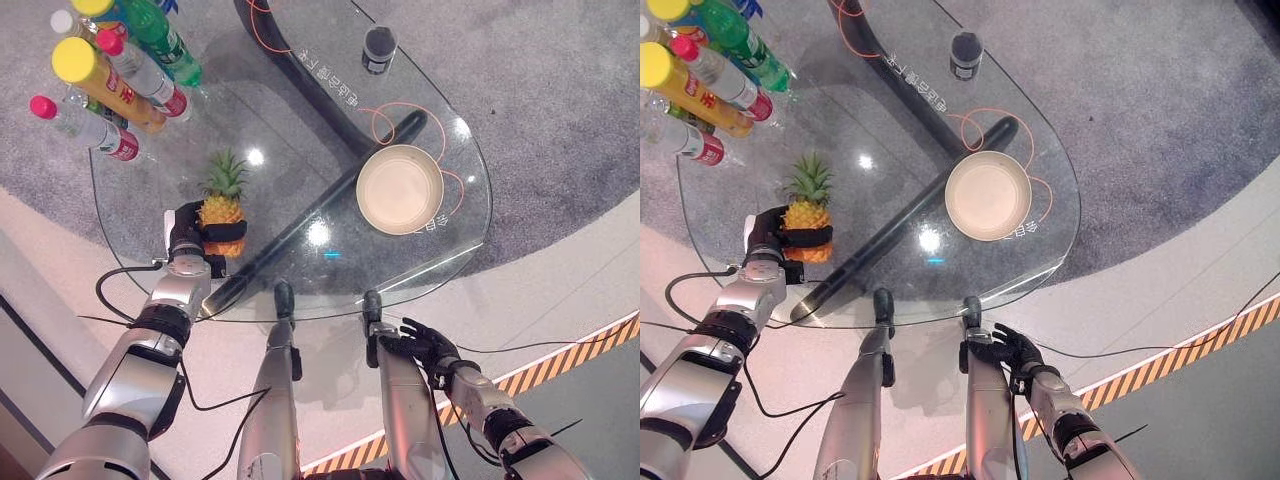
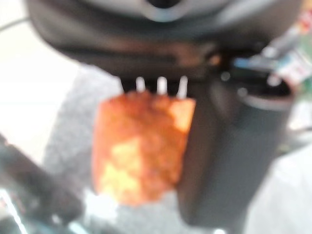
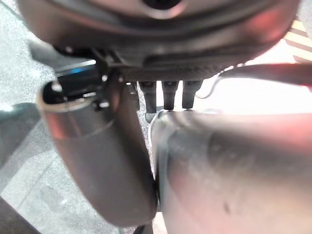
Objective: Pick up the fruit to the plate
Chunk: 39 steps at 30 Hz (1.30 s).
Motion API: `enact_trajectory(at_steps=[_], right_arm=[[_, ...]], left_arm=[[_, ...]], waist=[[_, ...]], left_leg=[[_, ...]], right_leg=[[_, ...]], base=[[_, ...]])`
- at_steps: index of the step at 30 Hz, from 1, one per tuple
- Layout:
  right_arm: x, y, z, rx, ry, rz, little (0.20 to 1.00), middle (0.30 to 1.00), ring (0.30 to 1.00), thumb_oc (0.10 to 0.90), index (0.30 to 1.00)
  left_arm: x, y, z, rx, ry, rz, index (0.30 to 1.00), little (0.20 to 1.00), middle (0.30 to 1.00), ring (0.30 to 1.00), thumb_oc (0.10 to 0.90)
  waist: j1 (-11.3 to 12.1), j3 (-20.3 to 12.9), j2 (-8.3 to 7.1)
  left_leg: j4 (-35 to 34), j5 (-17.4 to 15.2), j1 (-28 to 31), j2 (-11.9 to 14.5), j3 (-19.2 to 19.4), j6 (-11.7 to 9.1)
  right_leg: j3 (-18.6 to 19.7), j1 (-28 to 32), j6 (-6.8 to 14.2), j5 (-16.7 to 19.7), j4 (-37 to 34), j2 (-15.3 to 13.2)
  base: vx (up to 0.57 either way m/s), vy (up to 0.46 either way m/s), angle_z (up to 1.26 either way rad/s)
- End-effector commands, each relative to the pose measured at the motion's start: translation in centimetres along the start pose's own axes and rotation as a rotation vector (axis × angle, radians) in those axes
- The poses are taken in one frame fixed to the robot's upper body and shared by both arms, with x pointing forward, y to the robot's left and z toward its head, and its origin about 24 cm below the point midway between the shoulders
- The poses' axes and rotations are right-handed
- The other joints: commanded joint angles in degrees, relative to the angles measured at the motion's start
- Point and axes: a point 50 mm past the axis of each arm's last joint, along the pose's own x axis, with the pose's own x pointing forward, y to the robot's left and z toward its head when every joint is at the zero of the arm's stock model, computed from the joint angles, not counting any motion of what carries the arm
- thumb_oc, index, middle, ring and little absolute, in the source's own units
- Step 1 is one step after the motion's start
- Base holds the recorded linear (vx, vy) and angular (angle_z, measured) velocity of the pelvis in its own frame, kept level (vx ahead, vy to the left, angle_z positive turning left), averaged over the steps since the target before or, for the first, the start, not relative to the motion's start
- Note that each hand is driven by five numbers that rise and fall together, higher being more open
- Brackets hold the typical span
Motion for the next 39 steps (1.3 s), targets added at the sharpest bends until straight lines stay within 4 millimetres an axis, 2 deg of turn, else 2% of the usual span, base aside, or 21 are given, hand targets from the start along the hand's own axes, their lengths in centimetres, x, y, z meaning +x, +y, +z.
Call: enact_trajectory(at_steps=[1,12,19,26,31,32,36,39], right_arm=[[-1.6,-1.1,-5.6,-0.076,0.217,-0.023,0.900,0.900,0.900,0.800,0.900],[-1.7,-2.3,-4.8,0.020,0.119,-0.163,0.900,0.900,0.900,0.800,0.900],[-2.3,-4.1,-2.2,0.249,-0.062,-0.432,0.900,0.900,0.900,0.800,0.900],[-3.5,-3.3,1.4,0.328,-0.270,-0.530,0.900,0.900,0.900,0.800,0.900],[-4.3,-2.8,3.8,0.310,-0.401,-0.559,0.900,0.900,0.900,0.800,0.900],[-5.2,-2.2,5.9,0.320,-0.504,-0.556,0.900,0.900,0.900,0.800,0.900],[-7.2,0.2,9.4,0.291,-0.727,-0.392,0.900,0.900,0.900,0.800,0.900],[-8.3,1.4,10.8,0.257,-0.817,-0.290,0.900,0.900,0.900,0.800,0.900]], left_arm=[[-0.8,-2.2,-4.1,0.089,0.155,-0.081,0.300,0.200,0.300,0.300,0.100],[-0.7,-1.4,-2.8,0.043,0.039,-0.022,0.300,0.200,0.300,0.300,0.100],[-1.5,-1.1,-1.5,0.002,-0.096,0.031,0.300,0.200,0.300,0.300,0.100],[-2.5,0.2,-0.6,-0.042,-0.235,0.106,0.300,0.200,0.300,0.300,0.100],[-3.2,0.4,0.2,-0.059,-0.307,0.114,0.300,0.200,0.300,0.300,0.100],[-3.9,0.4,0.5,-0.062,-0.349,0.113,0.300,0.200,0.300,0.300,0.100],[-5.4,-0.1,0.7,-0.052,-0.432,0.077,0.300,0.200,0.300,0.300,0.100],[-6.2,-0.1,0.6,-0.050,-0.470,0.064,0.300,0.200,0.300,0.300,0.100]], waist=[[-1.57,0.82,-2.39],[-0.91,0.82,-2.13],[-0.31,0.82,-1.63],[0.34,0.82,-1.41],[0.58,0.82,-1.37],[0.80,0.82,-1.27],[1.23,0.82,-1.20],[1.42,0.82,-1.17]], left_leg=[[9.07,-2.67,-1.15,-0.72,4.00,2.63],[8.29,-3.05,1.41,-0.81,3.68,2.69],[7.79,-3.66,4.44,-1.05,3.32,2.93],[6.50,-3.92,8.59,-1.61,2.47,3.14],[5.72,-3.65,10.06,-1.86,2.11,3.21],[5.39,-3.71,11.35,-2.03,1.85,3.28],[4.97,-3.84,13.25,-2.34,1.19,3.61],[4.54,-3.80,14.37,-2.47,0.98,3.58]], right_leg=[[-4.60,4.48,-0.70,12.85,-14.44,-1.37],[-4.75,7.25,-0.71,12.46,-15.31,-1.24],[-5.04,10.48,-0.78,11.82,-15.66,-0.95],[-5.71,14.98,-1.03,11.35,-16.88,-0.79],[-6.02,16.57,-1.25,11.28,-17.40,-0.79],[-6.16,18.04,-1.33,10.94,-17.56,-0.66],[-6.46,20.03,-1.54,10.28,-17.46,-0.49],[-6.58,21.20,-1.59,9.93,-17.61,-0.35]], base=[[0.00,0.000,0.00],[0.00,0.000,0.00],[0.00,0.000,0.00],[0.00,0.000,0.00],[-0.01,-0.006,0.01],[0.00,0.000,0.00],[0.00,0.000,0.00],[0.00,0.000,0.00]])
